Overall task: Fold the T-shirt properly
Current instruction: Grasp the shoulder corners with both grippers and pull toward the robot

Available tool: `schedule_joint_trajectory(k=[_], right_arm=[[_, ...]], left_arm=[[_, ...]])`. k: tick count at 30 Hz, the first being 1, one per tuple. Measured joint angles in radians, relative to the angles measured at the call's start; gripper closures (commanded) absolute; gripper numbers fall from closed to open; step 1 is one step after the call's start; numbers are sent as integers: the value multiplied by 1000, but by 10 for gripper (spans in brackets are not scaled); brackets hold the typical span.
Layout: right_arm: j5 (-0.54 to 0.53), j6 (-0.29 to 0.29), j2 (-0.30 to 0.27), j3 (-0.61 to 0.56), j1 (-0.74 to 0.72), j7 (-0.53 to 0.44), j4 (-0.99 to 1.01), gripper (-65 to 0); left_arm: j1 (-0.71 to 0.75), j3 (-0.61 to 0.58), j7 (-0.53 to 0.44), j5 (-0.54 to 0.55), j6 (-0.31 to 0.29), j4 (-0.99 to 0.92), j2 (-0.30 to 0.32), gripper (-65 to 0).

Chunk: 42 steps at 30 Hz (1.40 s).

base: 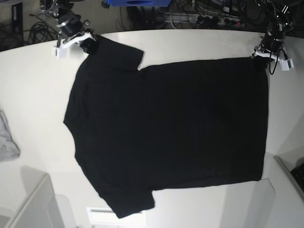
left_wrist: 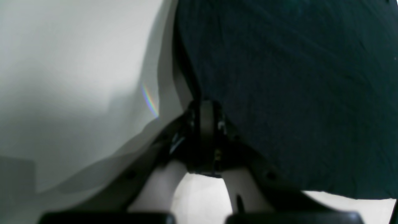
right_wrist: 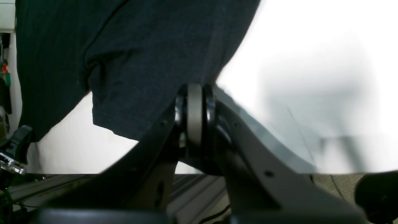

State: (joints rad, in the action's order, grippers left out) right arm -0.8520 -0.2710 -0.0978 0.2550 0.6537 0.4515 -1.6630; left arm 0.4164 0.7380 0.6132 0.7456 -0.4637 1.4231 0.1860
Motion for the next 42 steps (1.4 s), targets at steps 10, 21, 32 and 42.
schedule_joint_trajectory(k=[10, 21, 32, 42], right_arm=[[33, 21, 0, 0, 63, 41, -99, 0], [33, 24, 0, 0, 160, 39, -205, 0], [33, 24, 0, 0, 209, 39, -216, 0], [33, 24, 0, 0, 209, 40, -216, 0]], left_arm=[[116, -3, 45, -33, 6, 125, -3, 0], [203, -1, 47, -35, 10, 209, 0, 0], [277, 1, 45, -35, 8, 294, 0, 0], [304, 9, 45, -29, 7, 311, 0, 0]])
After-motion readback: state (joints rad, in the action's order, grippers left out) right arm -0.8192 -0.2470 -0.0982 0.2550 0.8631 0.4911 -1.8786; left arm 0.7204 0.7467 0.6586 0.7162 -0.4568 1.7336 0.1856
